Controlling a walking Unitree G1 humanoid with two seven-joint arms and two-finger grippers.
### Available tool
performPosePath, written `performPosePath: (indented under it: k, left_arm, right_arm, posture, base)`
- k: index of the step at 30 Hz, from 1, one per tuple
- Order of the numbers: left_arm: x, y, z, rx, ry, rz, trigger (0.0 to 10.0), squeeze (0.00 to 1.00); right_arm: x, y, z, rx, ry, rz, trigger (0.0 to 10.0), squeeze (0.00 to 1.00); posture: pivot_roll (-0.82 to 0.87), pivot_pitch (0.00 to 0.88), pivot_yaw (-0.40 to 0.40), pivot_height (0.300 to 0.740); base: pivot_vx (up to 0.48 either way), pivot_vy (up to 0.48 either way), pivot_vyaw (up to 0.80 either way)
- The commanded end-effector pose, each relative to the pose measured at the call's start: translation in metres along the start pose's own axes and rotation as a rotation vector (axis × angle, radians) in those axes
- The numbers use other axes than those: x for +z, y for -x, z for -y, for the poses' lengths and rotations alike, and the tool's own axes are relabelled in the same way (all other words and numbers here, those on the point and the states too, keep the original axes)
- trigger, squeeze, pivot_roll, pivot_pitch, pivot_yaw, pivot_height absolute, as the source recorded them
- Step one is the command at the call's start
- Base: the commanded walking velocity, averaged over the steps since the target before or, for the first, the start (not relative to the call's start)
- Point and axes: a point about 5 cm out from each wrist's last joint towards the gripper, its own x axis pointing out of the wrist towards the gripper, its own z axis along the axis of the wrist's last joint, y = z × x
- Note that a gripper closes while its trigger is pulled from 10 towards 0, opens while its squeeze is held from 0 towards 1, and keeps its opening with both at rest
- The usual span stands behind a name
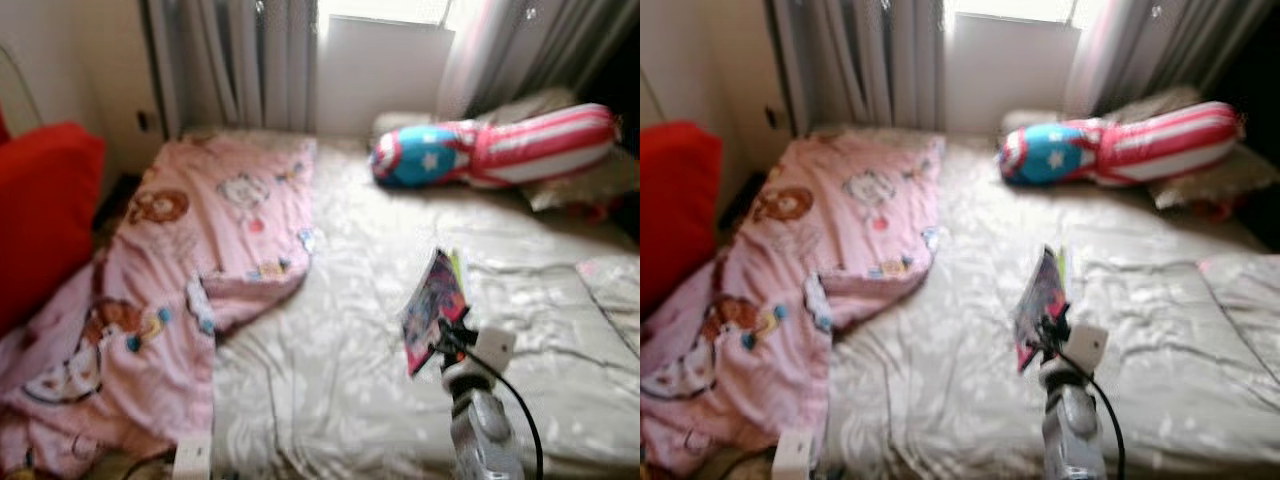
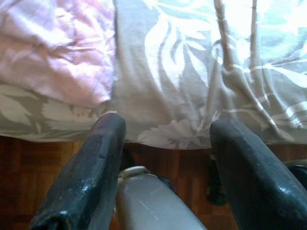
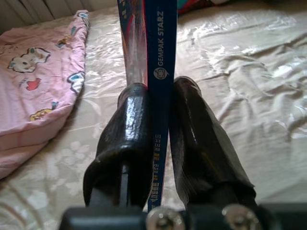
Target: Clean up the room
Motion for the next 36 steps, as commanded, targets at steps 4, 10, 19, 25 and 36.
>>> performPosePath:
  k: [4, 10, 19, 25, 36]
  left_arm:
    - [-0.0052, 0.0003, 0.0079, -0.020, -0.014, -0.021, 10.0, 0.00]
    - [-0.0054, 0.0002, 0.0081, -0.021, -0.019, -0.024, 10.0, 0.00]
    - [-0.0065, 0.0005, 0.0071, -0.020, -0.024, -0.030, 10.0, 0.00]
    - [-0.0086, 0.0011, 0.0068, -0.022, -0.027, -0.038, 10.0, 0.00]
    - [-0.0116, 0.0019, 0.0065, -0.021, -0.028, -0.049, 10.0, 0.00]
  right_arm:
    - [0.0089, -0.0031, 0.0022, -0.003, 0.009, 0.042, 10.0, 0.00]
    - [0.0047, -0.0027, -0.0006, 0.015, 0.020, 0.013, 10.0, 0.00]
    - [0.0049, -0.0019, -0.0030, 0.023, 0.026, 0.018, 10.0, 0.00]
    - [0.0049, -0.0015, -0.0035, 0.029, 0.046, 0.018, 10.0, 0.00]
    - [0.0029, -0.0002, -0.0056, 0.041, 0.075, 0.009, 10.0, 0.00]
  posture:
    - [-0.02, 0.021, -0.072, 0.730]
    - [-0.02, 0.020, -0.069, 0.730]
    - [-0.02, 0.012, -0.064, 0.730]
    - [-0.02, 0.007, -0.062, 0.730]
    - [-0.03, 0.000, -0.060, 0.730]
  base:
    - [0.000, -0.307, 0.00]
    - [0.000, -0.310, 0.00]
    - [0.000, -0.322, 0.00]
    - [0.000, -0.324, 0.00]
    - [0.000, -0.327, 0.00]
